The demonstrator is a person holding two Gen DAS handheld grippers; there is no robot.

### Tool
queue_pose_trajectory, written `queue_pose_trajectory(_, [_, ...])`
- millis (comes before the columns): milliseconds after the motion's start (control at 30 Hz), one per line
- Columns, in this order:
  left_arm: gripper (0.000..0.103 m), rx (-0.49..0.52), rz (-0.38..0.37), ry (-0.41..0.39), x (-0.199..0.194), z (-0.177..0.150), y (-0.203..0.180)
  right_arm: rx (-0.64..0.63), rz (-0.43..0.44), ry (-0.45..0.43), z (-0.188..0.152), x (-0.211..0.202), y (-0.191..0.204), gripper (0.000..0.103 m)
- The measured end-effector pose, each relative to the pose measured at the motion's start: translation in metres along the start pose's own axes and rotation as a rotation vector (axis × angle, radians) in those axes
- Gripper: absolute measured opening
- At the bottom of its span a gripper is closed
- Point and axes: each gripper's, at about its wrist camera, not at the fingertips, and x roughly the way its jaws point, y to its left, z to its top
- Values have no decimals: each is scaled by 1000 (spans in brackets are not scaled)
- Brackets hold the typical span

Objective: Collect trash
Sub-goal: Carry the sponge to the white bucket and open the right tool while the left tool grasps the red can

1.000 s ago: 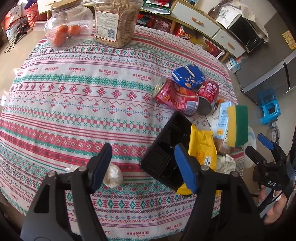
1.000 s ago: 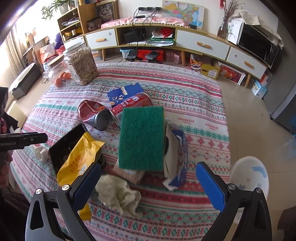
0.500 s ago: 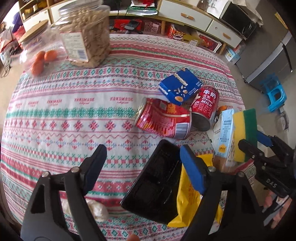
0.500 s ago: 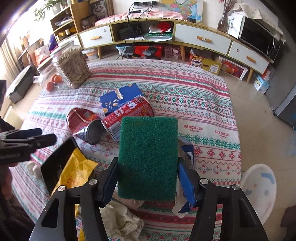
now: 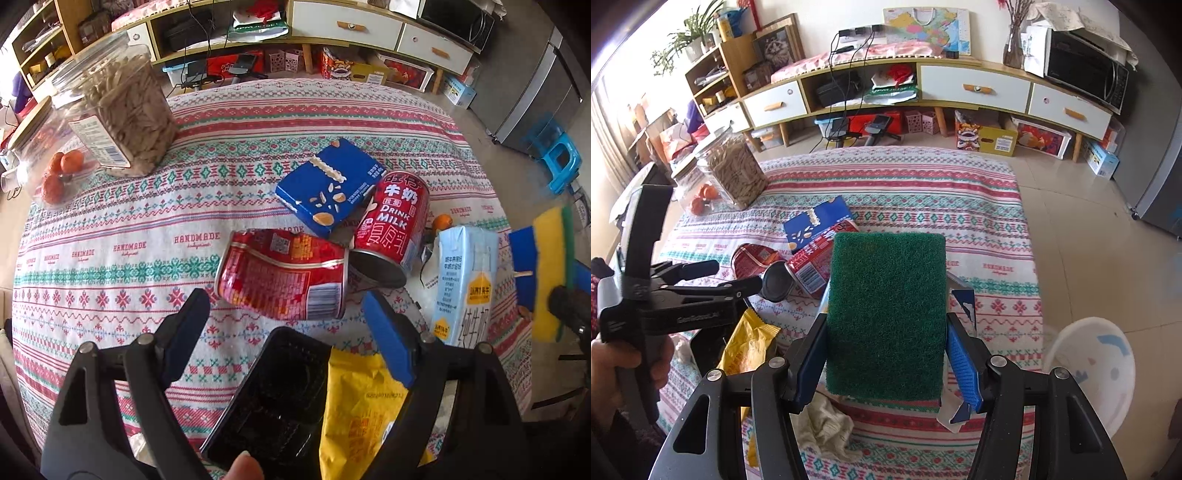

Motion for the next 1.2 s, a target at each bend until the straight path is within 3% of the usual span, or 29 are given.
queue_pose_trajectory(167, [85, -24, 35, 20, 17, 3, 3, 25, -16, -3, -9, -9, -17, 62])
queue_pose_trajectory(367, [83, -53, -13, -28, 15, 5, 9, 65, -30, 3, -20, -19, -41, 62])
queue_pose_trajectory(467, [68, -30, -28, -48, 8, 2, 7, 98, -40, -3, -25, -28, -58, 62])
queue_pose_trajectory(533, [38, -9, -50, -49, 6, 0, 5, 123, -51, -7, -29, -33, -71, 62])
queue_pose_trajectory(567, [33, -3, -57, -41, 5, -2, 4, 141, -56, -7, -31, -36, -79, 62])
queue_pose_trajectory(700, [32, 24, -32, -20, 6, -7, -1, 214, -97, 6, -40, -40, -114, 62])
queue_pose_trajectory(767, [41, 0, -45, -22, 3, -4, 3, 250, -102, 23, -45, -38, -128, 62])
queue_pose_trajectory(833, [80, -47, -47, -29, -2, -3, 8, 288, -95, 42, -51, -36, -142, 62])
queue_pose_trajectory(867, [86, -77, -54, -36, -5, -3, 11, 303, -92, 52, -54, -36, -147, 62])
queue_pose_trajectory(1033, [87, -300, -130, 8, -1, 11, 29, 318, -108, 69, -57, -34, -160, 62])
queue_pose_trajectory(1200, [88, -335, -57, 54, 26, 15, 23, 323, -107, 95, -59, -25, -168, 62])
